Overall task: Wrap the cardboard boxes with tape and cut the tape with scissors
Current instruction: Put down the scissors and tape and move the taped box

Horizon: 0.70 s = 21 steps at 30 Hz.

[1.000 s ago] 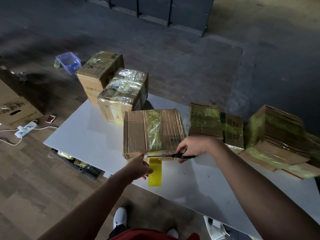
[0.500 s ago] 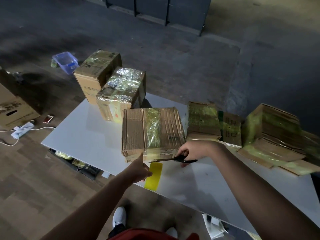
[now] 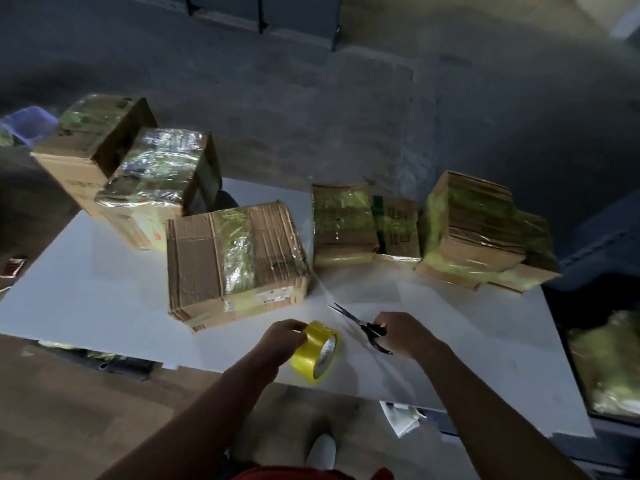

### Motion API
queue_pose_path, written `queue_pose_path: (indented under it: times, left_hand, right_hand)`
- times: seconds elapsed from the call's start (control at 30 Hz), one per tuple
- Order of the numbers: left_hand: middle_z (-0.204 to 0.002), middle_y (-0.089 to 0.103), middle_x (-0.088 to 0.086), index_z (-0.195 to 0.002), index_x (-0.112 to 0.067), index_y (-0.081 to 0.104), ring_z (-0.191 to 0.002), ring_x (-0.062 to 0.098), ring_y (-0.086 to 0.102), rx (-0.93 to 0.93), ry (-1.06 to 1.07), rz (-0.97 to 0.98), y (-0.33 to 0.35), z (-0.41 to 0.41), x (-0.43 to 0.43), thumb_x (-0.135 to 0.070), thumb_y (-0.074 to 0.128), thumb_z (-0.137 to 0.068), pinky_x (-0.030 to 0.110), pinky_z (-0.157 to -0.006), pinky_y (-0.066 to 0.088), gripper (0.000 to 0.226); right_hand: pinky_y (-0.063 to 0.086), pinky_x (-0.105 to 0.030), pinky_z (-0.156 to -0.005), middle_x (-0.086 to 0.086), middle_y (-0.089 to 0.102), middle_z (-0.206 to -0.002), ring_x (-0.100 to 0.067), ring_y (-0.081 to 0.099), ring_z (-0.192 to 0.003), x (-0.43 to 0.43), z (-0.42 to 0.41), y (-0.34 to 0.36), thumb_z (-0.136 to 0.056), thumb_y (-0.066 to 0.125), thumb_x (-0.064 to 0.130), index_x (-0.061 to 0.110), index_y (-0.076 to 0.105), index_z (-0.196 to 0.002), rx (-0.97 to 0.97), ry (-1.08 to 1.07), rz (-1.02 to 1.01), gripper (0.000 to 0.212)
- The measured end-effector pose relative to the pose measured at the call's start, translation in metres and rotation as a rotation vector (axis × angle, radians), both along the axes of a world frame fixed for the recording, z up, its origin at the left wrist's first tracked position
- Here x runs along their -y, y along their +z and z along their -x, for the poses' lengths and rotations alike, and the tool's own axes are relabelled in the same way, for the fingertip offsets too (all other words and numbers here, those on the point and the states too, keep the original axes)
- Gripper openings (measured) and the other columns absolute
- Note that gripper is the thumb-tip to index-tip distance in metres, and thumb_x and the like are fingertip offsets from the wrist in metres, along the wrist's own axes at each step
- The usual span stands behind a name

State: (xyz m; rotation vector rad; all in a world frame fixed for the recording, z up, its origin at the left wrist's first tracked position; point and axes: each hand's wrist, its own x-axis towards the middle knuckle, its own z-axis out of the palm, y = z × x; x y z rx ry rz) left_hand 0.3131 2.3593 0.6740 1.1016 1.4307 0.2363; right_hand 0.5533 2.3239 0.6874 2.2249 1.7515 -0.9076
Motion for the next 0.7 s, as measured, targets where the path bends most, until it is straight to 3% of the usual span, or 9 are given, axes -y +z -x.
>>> queue_pose_path:
  times: [0.1, 0.17, 0.3, 0.4, 0.43, 0.5, 0.6, 0.7]
  left_hand:
    - [-0.073, 0.057, 0.011, -0.106, -0.006, 0.064, -0.060, 0.017, 0.050, 0.129, 0.116, 0.156, -0.008, -0.027, 0.001, 0.004, 0.048, -0.093, 0.019, -0.052, 0.042, 0.023]
    - [-0.076, 0.055, 0.010, -0.110, -0.006, 0.062, -0.062, 0.015, 0.046, 0.165, 0.127, 0.217, -0.015, -0.040, 0.003, 0.000, 0.046, -0.097, 0.019, -0.051, 0.038, 0.022]
    - [-0.090, 0.060, 0.008, -0.109, -0.010, 0.061, -0.075, 0.014, 0.054, 0.176, 0.107, 0.230, -0.026, -0.056, 0.000, -0.007, 0.047, -0.099, 0.018, -0.055, 0.047, 0.018]
    - [-0.096, 0.063, 0.018, -0.093, -0.004, 0.065, -0.080, 0.024, 0.060, 0.062, 0.147, 0.150, -0.035, -0.058, -0.006, -0.005, 0.055, -0.093, 0.035, -0.074, 0.057, 0.010]
    - [-0.096, 0.063, 0.020, -0.094, -0.003, 0.063, -0.080, 0.027, 0.063, 0.025, 0.172, 0.120, -0.036, -0.057, -0.008, -0.006, 0.059, -0.091, 0.041, -0.081, 0.058, 0.006]
    - [-0.104, 0.064, 0.023, -0.110, 0.002, 0.059, -0.089, 0.033, 0.066, -0.034, 0.205, 0.075, -0.036, -0.054, -0.011, -0.009, 0.062, -0.089, 0.046, -0.088, 0.056, 0.023]
    - [-0.118, 0.060, 0.028, -0.116, 0.008, 0.060, -0.109, 0.037, 0.059, -0.198, 0.014, -0.100, -0.028, -0.051, -0.013, -0.008, 0.055, -0.087, 0.042, -0.096, 0.049, 0.033]
    - [-0.135, 0.055, 0.015, -0.127, 0.000, 0.056, -0.125, 0.029, 0.048, -0.338, -0.272, -0.298, -0.012, -0.046, -0.008, -0.014, 0.049, -0.093, 0.032, -0.101, 0.037, 0.037]
  right_hand:
    - [0.043, -0.028, -0.073, -0.012, 0.063, -0.103, -0.030, 0.061, -0.098, 0.022, -0.006, -0.024, -0.089, 0.058, 0.035, 0.007, 0.059, -0.105, 0.100, -0.049, -0.038, 0.032]
    - [0.044, -0.029, -0.077, -0.011, 0.060, -0.108, -0.029, 0.060, -0.101, 0.031, -0.008, -0.034, -0.091, 0.055, 0.033, 0.008, 0.055, -0.110, 0.128, -0.083, -0.050, 0.032]
    - [0.042, -0.030, -0.088, -0.009, 0.058, -0.120, -0.026, 0.057, -0.111, 0.040, -0.010, -0.046, -0.096, 0.050, 0.033, 0.010, 0.046, -0.128, 0.148, -0.060, -0.084, 0.039]
    - [0.043, -0.031, -0.085, -0.012, 0.058, -0.118, -0.028, 0.057, -0.108, 0.040, -0.007, -0.046, -0.097, 0.048, 0.027, 0.008, 0.049, -0.122, 0.087, -0.123, -0.129, 0.031]
    - [0.043, -0.030, -0.085, -0.012, 0.057, -0.118, -0.029, 0.057, -0.107, 0.038, -0.004, -0.045, -0.098, 0.047, 0.025, 0.007, 0.050, -0.120, 0.075, -0.146, -0.146, 0.028]
    - [0.043, -0.030, -0.087, -0.012, 0.053, -0.120, -0.028, 0.056, -0.107, 0.035, 0.001, -0.040, -0.098, 0.043, 0.019, 0.007, 0.050, -0.121, 0.060, -0.166, -0.185, 0.027]
    - [0.042, -0.032, -0.087, -0.012, 0.053, -0.118, -0.029, 0.055, -0.108, 0.025, 0.011, -0.030, -0.095, 0.042, 0.014, 0.007, 0.053, -0.118, 0.001, -0.189, -0.248, 0.026]
    - [0.042, -0.034, -0.086, -0.014, 0.057, -0.115, -0.031, 0.055, -0.107, 0.008, 0.030, -0.014, -0.093, 0.045, 0.012, 0.006, 0.058, -0.116, -0.090, -0.197, -0.352, 0.026]
